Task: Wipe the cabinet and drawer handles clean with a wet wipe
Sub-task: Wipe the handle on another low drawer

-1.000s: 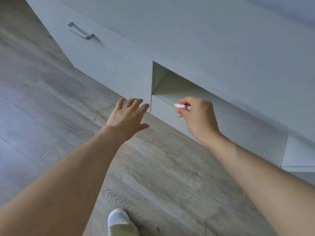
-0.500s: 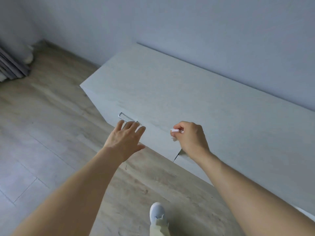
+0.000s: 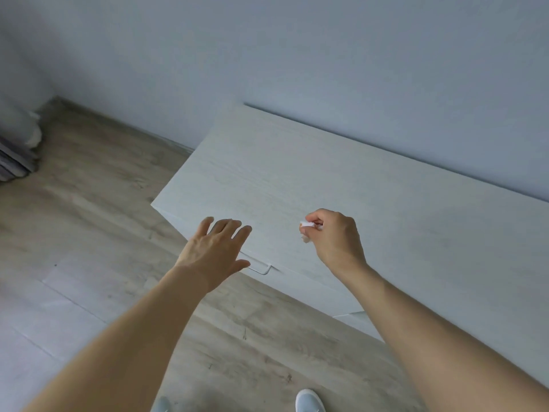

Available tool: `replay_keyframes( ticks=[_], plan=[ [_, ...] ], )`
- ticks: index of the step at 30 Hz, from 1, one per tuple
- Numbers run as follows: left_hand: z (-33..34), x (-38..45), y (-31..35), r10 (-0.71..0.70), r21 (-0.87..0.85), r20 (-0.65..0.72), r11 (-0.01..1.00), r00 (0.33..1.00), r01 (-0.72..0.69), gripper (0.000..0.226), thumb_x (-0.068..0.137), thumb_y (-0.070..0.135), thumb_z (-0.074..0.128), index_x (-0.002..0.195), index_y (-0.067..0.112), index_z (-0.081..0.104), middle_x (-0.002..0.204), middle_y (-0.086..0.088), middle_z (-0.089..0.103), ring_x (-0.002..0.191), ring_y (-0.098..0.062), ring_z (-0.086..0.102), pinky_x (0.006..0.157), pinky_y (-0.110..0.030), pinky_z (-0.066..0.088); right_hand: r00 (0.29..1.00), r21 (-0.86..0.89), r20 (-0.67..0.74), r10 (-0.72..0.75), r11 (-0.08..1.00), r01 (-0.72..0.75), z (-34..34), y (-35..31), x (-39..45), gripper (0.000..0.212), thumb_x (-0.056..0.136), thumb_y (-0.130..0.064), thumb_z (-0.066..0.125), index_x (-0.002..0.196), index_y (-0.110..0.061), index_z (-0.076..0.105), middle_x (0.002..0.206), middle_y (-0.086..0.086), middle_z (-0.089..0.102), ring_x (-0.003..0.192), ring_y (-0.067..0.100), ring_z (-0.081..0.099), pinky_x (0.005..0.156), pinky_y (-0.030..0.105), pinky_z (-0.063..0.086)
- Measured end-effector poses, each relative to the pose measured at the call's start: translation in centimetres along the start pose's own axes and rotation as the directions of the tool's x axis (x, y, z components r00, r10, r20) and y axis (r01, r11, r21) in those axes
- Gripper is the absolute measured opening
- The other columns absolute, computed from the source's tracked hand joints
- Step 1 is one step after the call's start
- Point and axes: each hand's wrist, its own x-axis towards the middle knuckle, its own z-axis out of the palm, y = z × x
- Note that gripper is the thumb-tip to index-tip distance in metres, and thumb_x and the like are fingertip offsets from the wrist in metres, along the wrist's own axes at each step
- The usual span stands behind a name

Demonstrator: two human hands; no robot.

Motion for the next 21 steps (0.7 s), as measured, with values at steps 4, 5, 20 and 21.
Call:
replay_keyframes(
  ticks=[4,5,20,21],
  plan=[
    [2.8,0.5,-3.7,0.089,0.050,0.010,0.995,0.996,-0.089,0.068,0.098,0.055,0.034,0.150,0.021,0.008,0.155,0.000,0.016,0.142,-0.016,0.016,0.116,-0.038,0.006,0.993,0.063,-0.087,0.082,0.995,-0.076,4.3,-1.1,-0.5,0.005,0.088,-0.014,0.061,0.090,-0.014,0.066,0.077,-0.004,0.068,0.060,-0.003,0.062,0.056,0.018,0.038],
    [3.8,0.5,-4.6,0.101,0.064,0.026,0.993,0.995,-0.103,0.069,0.098,0.055,0.035,0.150,0.020,0.008,0.155,-0.001,0.016,0.143,-0.017,0.015,0.116,-0.039,0.006,0.987,0.078,-0.111,0.114,0.991,-0.105,5.7,-1.3,-0.7,0.005,0.088,-0.014,0.062,0.090,-0.014,0.066,0.078,-0.004,0.069,0.059,-0.008,0.060,0.057,0.017,0.038],
    [21.7,5.0,-7.1,0.047,0.056,-0.423,0.998,0.905,-0.026,0.106,0.090,0.065,0.037,0.131,0.015,-0.048,0.138,-0.007,-0.052,0.135,-0.022,-0.037,0.104,-0.048,-0.028,0.843,0.268,-0.517,0.148,0.963,-0.005,19.7,5.1,-4.3,0.004,0.085,-0.012,0.068,0.088,-0.013,0.070,0.075,-0.011,0.066,0.075,-0.001,0.065,0.065,0.012,0.045],
    [23.2,6.0,-6.9,0.037,0.019,-0.496,0.999,0.867,-0.031,0.107,0.087,0.067,0.039,0.136,0.015,-0.041,0.142,-0.006,-0.047,0.134,-0.021,-0.038,0.103,-0.048,-0.029,0.803,0.299,-0.579,0.143,0.953,0.047,20.6,6.5,-4.2,0.006,0.085,-0.011,0.069,0.089,-0.015,0.070,0.077,-0.012,0.067,0.074,-0.007,0.064,0.063,0.005,0.043]
  ],
)
